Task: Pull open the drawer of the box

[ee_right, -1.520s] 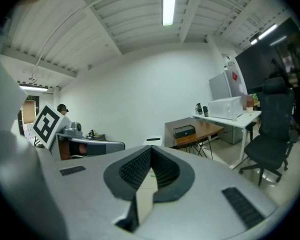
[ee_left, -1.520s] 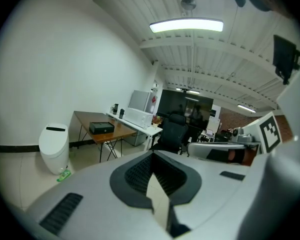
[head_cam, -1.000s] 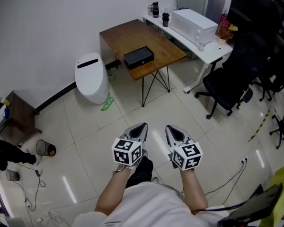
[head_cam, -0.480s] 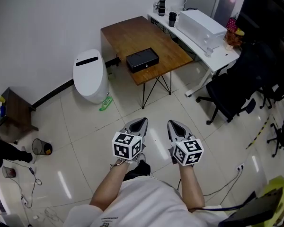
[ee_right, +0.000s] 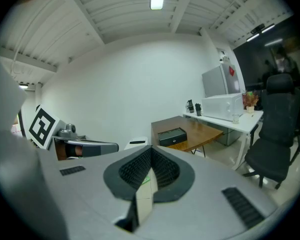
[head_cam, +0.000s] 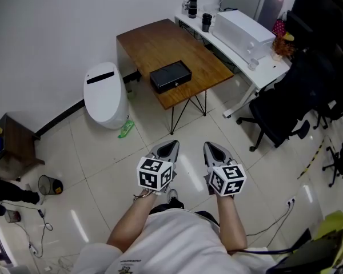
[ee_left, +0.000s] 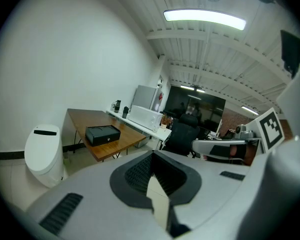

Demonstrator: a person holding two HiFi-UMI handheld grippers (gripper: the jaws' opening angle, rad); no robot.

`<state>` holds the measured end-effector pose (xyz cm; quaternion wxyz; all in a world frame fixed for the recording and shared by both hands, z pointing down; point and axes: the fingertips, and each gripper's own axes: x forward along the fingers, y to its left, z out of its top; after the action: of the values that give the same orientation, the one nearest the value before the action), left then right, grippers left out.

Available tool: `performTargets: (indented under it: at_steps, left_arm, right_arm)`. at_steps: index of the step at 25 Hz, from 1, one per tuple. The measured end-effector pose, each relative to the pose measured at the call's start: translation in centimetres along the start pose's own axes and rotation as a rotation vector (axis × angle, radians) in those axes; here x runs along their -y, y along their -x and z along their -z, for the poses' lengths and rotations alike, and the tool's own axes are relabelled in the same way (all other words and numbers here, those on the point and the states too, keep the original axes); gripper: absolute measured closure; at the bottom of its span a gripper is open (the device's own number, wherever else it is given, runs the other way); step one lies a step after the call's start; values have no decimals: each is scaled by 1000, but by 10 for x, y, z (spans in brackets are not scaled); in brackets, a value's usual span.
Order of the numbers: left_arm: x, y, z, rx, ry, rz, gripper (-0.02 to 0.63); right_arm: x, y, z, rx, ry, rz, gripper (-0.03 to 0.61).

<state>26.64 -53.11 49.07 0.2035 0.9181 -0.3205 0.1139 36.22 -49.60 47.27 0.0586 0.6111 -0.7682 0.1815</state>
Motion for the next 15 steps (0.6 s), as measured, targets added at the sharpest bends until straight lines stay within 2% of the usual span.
performTargets:
  at_steps: [6,15]
  left_arm:
    - [-22,-13,-8,-13,2,13,612]
    - [-35,-40,-7,-37,27,17,612]
  right_arm:
    - [0,-22,-4,3,-14,12,592]
    - [30,-44,-3,-11,-67,32,592]
